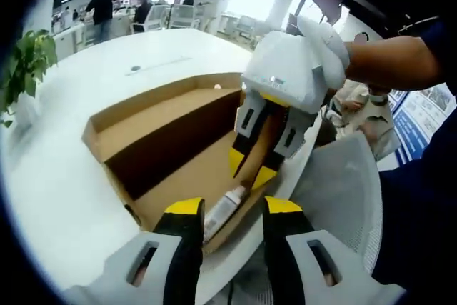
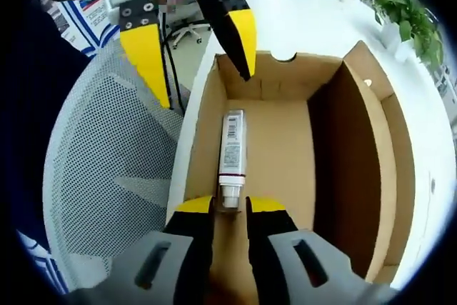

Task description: Operate the shoe box by opening the lid, removing the specified soft item, and placing it in the target area until the item is outside and the box remains undamaged.

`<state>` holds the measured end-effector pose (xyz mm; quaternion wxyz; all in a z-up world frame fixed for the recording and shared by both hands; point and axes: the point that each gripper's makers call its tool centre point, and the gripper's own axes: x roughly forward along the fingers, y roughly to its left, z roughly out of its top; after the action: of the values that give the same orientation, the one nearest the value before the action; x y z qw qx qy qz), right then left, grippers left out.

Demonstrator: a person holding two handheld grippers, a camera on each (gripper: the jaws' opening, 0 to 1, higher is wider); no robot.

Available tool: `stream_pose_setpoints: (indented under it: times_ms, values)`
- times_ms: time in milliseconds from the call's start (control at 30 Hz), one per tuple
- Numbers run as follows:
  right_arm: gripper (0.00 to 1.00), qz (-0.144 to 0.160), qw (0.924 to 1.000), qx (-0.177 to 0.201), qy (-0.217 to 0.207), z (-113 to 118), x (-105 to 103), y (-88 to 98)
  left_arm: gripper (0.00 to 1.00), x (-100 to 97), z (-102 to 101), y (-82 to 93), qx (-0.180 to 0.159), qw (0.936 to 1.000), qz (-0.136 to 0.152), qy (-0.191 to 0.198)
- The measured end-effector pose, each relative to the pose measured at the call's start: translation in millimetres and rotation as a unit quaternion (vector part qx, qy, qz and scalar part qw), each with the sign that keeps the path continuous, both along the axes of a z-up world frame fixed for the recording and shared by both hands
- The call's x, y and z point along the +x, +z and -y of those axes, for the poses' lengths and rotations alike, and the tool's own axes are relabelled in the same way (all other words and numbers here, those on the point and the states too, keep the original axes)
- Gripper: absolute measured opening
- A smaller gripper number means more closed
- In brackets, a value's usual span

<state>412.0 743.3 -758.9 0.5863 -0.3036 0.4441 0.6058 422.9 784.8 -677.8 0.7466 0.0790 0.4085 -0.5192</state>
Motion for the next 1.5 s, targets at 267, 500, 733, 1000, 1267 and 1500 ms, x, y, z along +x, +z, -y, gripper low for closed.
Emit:
stream_pose_setpoints:
  times_ms: [267,500,733,1000,1267,1500]
  values:
    - [0.15,-0.014,0.9995,-0.02,0.02,-4.8,-2.7,-19.2,0.31,0.2,-1.6,-3.8,0.002,1.0,-0.004,-0.004]
    - [0.16,-0.006,0.9993,-0.027,0.024,-5.5,0.7,-29.9,0.31,0.9,-2.3,-6.8,0.004,1.0,-0.009,-0.002]
    - [0.17,-0.008,0.9997,-0.019,0.012,-7.5,1.5,-35.2,0.3,1.5,-2.6,-8.9,0.008,0.9999,-0.012,-0.001]
    - [0.17,0.009,0.9998,-0.016,0.001,10.7,10.1,-36.6,0.3,3.5,3.5,-11.5,0.013,0.9998,-0.014,-0.009]
    - [0.17,0.009,0.9991,-0.04,-0.014,51.0,19.0,-37.9,0.3,5.3,14.9,-14.8,0.018,0.9995,-0.014,-0.024]
    - [0.17,0.009,0.9983,-0.052,-0.024,69.1,22.9,-39.7,0.3,12.8,21.9,-18.3,0.025,0.999,-0.01,-0.035]
